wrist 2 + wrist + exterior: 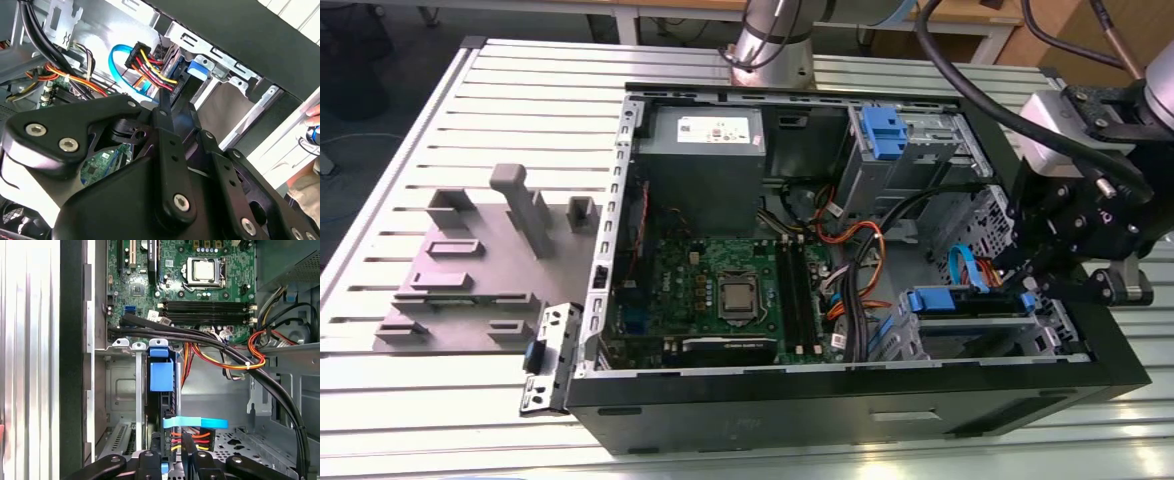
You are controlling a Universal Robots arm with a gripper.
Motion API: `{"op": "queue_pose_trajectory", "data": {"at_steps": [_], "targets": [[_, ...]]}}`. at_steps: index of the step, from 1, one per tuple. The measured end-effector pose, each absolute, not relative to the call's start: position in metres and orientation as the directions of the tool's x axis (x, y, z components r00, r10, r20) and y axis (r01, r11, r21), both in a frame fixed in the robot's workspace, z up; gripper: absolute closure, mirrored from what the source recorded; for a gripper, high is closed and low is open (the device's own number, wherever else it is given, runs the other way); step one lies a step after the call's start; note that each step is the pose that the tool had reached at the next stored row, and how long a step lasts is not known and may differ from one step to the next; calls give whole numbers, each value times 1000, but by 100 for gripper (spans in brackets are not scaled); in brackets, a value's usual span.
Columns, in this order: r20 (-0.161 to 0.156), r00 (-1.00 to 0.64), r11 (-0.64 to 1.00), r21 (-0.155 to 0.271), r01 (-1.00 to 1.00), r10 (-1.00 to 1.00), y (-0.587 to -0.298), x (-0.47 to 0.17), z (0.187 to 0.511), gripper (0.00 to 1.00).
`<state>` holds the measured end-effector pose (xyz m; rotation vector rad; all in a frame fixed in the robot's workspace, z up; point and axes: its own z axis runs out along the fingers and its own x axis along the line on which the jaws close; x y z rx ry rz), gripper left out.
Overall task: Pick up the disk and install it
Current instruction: 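Insert the second disk wire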
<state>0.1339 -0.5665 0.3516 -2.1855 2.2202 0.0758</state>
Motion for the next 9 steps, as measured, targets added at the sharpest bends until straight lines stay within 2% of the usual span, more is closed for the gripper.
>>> {"op": "queue_pose_trajectory", "data": {"at_steps": [9], "targets": [[-52,-16,15,17,-1000,-999,-566,134,356,70]]}}
